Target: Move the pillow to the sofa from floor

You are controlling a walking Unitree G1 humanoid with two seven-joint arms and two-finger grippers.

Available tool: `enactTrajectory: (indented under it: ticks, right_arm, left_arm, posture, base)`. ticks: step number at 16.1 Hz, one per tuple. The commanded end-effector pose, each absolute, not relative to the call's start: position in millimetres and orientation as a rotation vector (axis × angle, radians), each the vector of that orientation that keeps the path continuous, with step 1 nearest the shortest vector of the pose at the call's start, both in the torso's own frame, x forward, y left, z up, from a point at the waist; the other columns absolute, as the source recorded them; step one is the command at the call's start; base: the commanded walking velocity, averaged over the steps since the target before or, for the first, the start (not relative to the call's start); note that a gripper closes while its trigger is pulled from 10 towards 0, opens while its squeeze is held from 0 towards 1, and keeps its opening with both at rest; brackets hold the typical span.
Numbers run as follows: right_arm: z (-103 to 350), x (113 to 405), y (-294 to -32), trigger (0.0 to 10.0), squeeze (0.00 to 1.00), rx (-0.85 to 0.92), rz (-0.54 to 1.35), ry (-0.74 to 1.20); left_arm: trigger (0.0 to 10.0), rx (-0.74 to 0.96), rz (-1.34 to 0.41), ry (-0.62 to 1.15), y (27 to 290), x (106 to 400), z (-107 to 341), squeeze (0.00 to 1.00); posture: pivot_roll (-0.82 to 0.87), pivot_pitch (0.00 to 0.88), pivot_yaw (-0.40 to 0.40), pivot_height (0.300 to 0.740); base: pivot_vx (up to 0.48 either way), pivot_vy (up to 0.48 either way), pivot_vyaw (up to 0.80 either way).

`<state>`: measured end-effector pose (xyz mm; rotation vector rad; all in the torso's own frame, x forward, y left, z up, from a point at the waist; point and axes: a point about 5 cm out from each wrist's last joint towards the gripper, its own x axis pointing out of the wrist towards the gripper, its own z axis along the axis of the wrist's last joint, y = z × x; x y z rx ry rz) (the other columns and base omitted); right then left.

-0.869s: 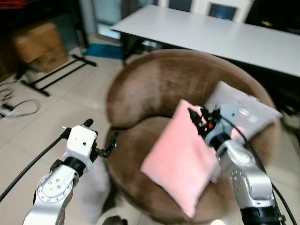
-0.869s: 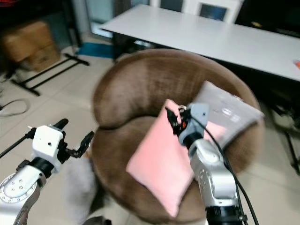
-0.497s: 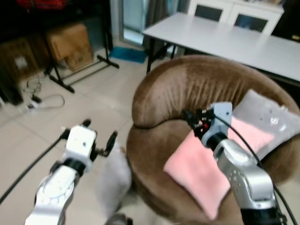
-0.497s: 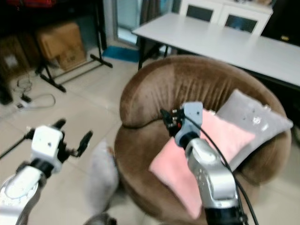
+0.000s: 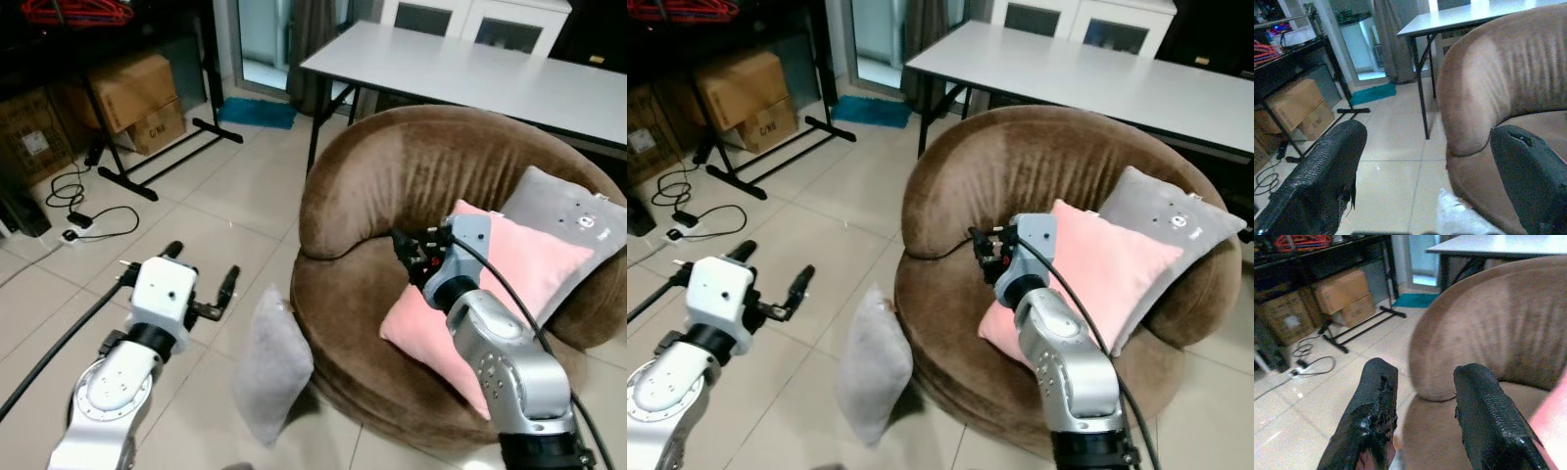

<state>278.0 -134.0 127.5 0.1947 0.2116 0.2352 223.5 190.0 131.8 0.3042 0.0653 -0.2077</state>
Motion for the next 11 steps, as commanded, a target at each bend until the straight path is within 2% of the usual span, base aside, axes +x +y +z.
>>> enactTrajectory:
  ticks: [1,4,9,11]
  right_arm:
    - [128.5,278.1,-136.7,10.0,0.0,0.211,0.227,0.218]
    - [126.9,277.4,-133.3,10.0,0.0,0.202,0.232,0.228]
    - [126.7,278.0,-130.9,10.0,0.0,0.185,0.249,0.232]
    - [126.8,277.5,-128.3,10.0,0.0,0.169,0.27,0.232]
  left_arm:
    - [10.0,0.311,-0.202,0.074,189.1,225.5,130.7,0.0]
    - [10.0,0.309,-0.205,0.067,189.5,226.3,131.1,0.0]
    - [10.0,0.315,-0.207,0.069,190.6,226.5,130.9,0.0]
    - [10.0,0.318,-0.208,0.069,191.1,226.3,130.8,0.0]
  posture:
    - [-0.06,0.0,-0.053,0.74]
    - [-0.06,0.0,-0.051,0.74]
    - [-0.05,0.0,-0.054,0.74]
    - [-0.05,0.0,-0.054,0.74]
  base:
    - [0.0,0.0,0.47]
    - [0.304,0.0,0.73]
    - [0.348,0.0,0.0]
    - [0.345,0.0,0.53]
